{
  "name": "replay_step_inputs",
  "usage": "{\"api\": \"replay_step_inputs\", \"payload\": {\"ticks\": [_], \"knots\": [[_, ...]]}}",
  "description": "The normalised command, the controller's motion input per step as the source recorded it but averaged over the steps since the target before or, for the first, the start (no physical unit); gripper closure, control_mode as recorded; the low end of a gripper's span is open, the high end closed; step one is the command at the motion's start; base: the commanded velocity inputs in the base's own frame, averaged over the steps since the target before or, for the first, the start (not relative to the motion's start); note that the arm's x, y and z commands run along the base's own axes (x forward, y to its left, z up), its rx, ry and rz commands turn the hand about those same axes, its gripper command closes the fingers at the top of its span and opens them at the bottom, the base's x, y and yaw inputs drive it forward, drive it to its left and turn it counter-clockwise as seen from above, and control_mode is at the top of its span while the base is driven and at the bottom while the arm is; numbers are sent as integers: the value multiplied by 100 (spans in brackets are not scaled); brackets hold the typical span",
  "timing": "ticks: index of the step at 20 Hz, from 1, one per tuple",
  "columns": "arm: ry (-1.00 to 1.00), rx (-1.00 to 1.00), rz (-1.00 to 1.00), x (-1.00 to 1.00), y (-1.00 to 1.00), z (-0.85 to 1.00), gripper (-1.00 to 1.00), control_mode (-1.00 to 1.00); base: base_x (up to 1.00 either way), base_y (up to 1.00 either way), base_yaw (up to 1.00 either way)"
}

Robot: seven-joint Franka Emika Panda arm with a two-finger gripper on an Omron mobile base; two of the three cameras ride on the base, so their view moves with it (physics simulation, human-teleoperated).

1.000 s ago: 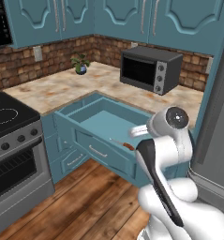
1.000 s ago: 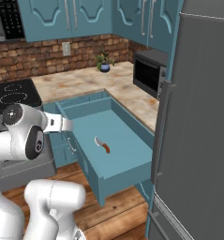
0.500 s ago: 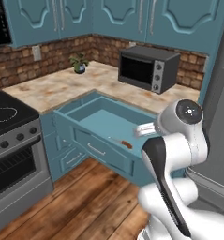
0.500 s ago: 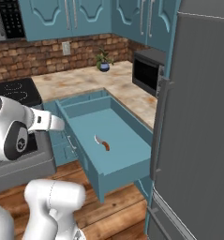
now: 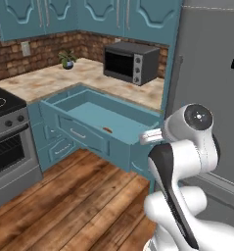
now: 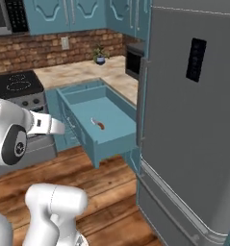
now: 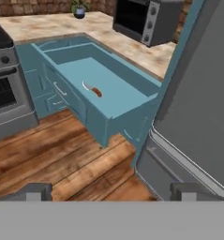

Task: Pick up the metallic utensils from the counter and place them in the open drawer. Make sure not to pick up any wooden utensils.

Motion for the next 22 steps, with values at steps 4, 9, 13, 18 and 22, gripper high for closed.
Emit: {"api": "replay_step_inputs", "payload": {"ticks": [4, 9, 13, 18, 22], "knots": [[0, 0, 0, 0, 0, 0, -100, 100, -100, -31, -8], [0, 0, 0, 0, 0, 0, -100, 100, -100, -33, 4], [0, 0, 0, 0, 0, 0, -100, 100, -100, -46, 44], [0, 0, 0, 0, 0, 0, -100, 100, -100, -58, 61], [0, 0, 0, 0, 0, 0, -100, 100, -100, -39, 53]]}}
